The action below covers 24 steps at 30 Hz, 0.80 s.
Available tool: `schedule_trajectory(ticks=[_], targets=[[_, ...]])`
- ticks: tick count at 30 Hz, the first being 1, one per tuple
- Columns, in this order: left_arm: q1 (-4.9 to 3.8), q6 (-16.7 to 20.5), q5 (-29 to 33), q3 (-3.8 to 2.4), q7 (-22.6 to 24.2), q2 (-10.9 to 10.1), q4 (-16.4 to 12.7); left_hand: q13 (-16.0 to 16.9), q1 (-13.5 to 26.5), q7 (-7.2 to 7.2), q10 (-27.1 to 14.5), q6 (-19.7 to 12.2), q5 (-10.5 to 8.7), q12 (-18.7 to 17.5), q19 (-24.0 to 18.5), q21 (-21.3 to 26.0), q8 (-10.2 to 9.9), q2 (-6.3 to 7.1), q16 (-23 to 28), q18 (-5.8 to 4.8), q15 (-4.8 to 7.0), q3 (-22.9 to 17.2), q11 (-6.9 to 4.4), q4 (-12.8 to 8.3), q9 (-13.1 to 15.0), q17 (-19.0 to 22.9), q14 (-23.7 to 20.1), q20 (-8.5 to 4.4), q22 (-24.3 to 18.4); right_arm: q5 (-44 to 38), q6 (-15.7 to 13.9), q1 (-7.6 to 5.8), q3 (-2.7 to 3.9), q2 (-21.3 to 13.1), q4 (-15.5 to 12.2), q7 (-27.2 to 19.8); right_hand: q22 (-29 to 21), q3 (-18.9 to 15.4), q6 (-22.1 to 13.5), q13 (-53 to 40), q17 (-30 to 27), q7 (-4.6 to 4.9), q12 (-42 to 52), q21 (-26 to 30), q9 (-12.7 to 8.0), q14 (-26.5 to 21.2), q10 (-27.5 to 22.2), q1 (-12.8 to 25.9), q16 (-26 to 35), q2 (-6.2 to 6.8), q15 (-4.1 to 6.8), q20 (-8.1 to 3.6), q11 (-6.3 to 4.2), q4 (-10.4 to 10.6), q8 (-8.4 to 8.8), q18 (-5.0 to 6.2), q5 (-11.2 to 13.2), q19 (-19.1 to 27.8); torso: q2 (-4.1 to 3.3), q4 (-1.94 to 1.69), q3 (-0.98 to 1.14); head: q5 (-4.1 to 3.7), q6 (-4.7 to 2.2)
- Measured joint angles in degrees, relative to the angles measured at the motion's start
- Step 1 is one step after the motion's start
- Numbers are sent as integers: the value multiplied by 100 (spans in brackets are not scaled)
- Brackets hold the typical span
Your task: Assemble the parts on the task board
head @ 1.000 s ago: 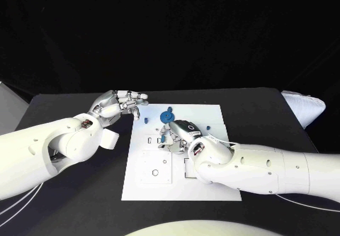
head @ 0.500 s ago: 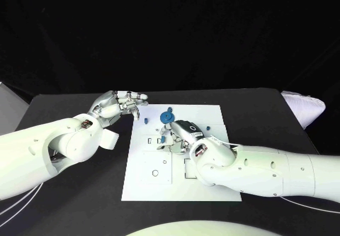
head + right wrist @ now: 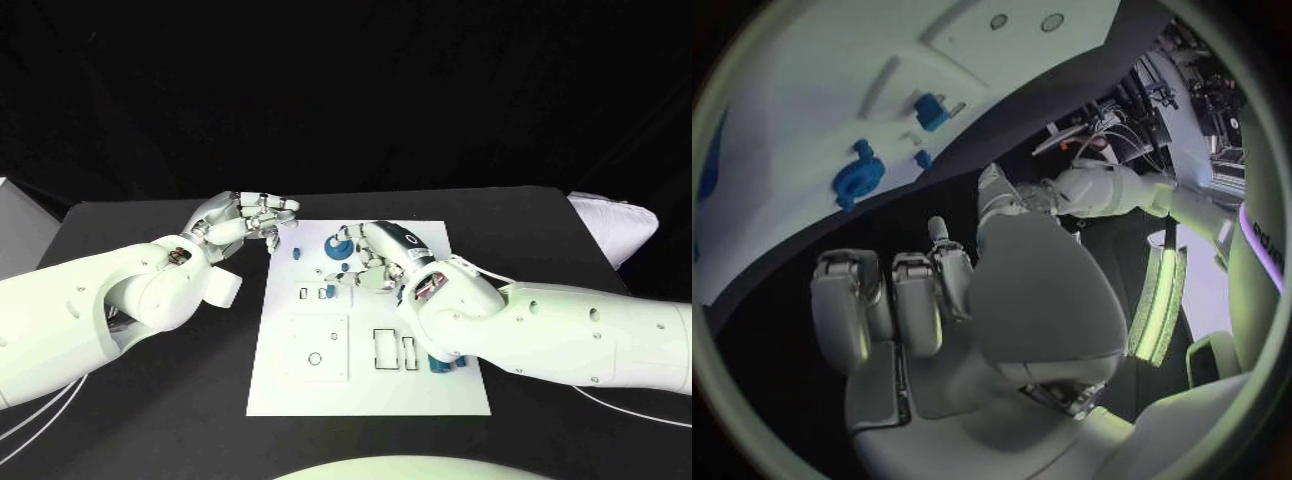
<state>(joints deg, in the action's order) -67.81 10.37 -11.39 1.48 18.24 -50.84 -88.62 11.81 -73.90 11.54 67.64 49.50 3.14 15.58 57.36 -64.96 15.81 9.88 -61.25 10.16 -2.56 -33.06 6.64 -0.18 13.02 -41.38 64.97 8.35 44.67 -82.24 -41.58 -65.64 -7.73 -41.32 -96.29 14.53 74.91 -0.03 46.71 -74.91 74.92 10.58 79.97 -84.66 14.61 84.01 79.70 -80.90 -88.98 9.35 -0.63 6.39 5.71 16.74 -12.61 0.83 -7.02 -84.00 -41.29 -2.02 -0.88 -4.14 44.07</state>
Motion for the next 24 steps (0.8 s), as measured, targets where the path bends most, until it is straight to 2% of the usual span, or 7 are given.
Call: schedule_trajectory(ticks=[3,5,8,11,14,16,24], targets=[[0,10,-145,0,-172,57,95,1187,150,-181,-385,36,22,1678,565,-529,516,-110,-1234,-190,142,15,-163,143,233,-1600,881,-96,720,651,65,-175,14,-159,5,-501,0,173,157,0,0,-38,-25,118,17,0,-38,-197,10,-152,0,0,-37,-17,-18,0,-116,0,34,10,5,15,-9],[-4,10,-292,-1,-352,90,152,1843,591,-292,-604,108,22,2669,996,-891,933,-28,-1824,-272,197,-65,-257,464,463,-2523,1388,-155,1270,1100,117,-277,17,-263,25,-773,0,242,243,0,0,-75,-25,118,41,0,-62,-262,10,-217,0,0,-61,-37,-90,0,-230,0,56,14,8,21,-9],[-20,-28,-656,-3,-781,131,217,2284,1151,-362,-739,-8,22,3367,1337,-1176,1340,147,-2192,-361,252,-186,-320,867,779,-3191,1741,-221,1713,1873,201,-426,32,-450,94,-1144,0,260,243,-1,0,-75,-25,142,44,0,-63,-275,10,-231,0,0,-62,-40,-90,0,-252,0,93,17,12,30,4],[-97,-152,-1111,-1,-1311,196,262,2433,1278,-367,-785,-77,22,3614,1455,-1270,1497,223,-2285,-361,257,-230,-316,1001,922,-3346,1837,-240,1874,2610,272,-567,43,-642,184,-1413,-1,259,243,-1,-1,-75,-25,158,44,0,-63,-275,10,-230,0,0,-62,-39,-90,0,-252,0,129,17,18,54,25],[-268,-407,-1619,2,-1923,317,323,2742,1278,-358,-653,-150,22,3945,1591,-1372,1585,226,-2386,-362,274,-261,-322,1031,1014,-3357,1880,-251,2048,3256,331,-720,54,-823,291,-1601,-1,259,243,-1,-1,-75,-25,158,44,0,-63,-275,10,-230,0,0,-62,-39,-90,0,-275,0,170,19,26,96,55],[-409,-633,-1991,-2,-2349,422,367,2865,1277,-390,-587,-118,22,4074,1647,-1398,1661,226,-2413,-451,275,-268,-347,1038,1091,-3357,1879,-270,2138,3618,361,-809,63,-922,370,-1692,-1,259,243,-1,-1,-75,-25,158,43,0,-63,-275,10,-231,0,0,-61,-39,-90,0,-275,0,195,20,33,126,78],[-752,-1469,-3225,19,-3640,926,579,3072,1330,-441,-483,-67,22,4266,1780,-1504,1762,266,-2485,-450,295,-179,-408,1222,1303,-3357,1900,-302,2337,4384,499,-947,64,-997,657,-1791,4,259,242,-1,-1,-75,-61,191,43,0,-83,-275,10,-230,1,-1,-82,-39,-90,0,-296,0,274,27,69,191,165]])
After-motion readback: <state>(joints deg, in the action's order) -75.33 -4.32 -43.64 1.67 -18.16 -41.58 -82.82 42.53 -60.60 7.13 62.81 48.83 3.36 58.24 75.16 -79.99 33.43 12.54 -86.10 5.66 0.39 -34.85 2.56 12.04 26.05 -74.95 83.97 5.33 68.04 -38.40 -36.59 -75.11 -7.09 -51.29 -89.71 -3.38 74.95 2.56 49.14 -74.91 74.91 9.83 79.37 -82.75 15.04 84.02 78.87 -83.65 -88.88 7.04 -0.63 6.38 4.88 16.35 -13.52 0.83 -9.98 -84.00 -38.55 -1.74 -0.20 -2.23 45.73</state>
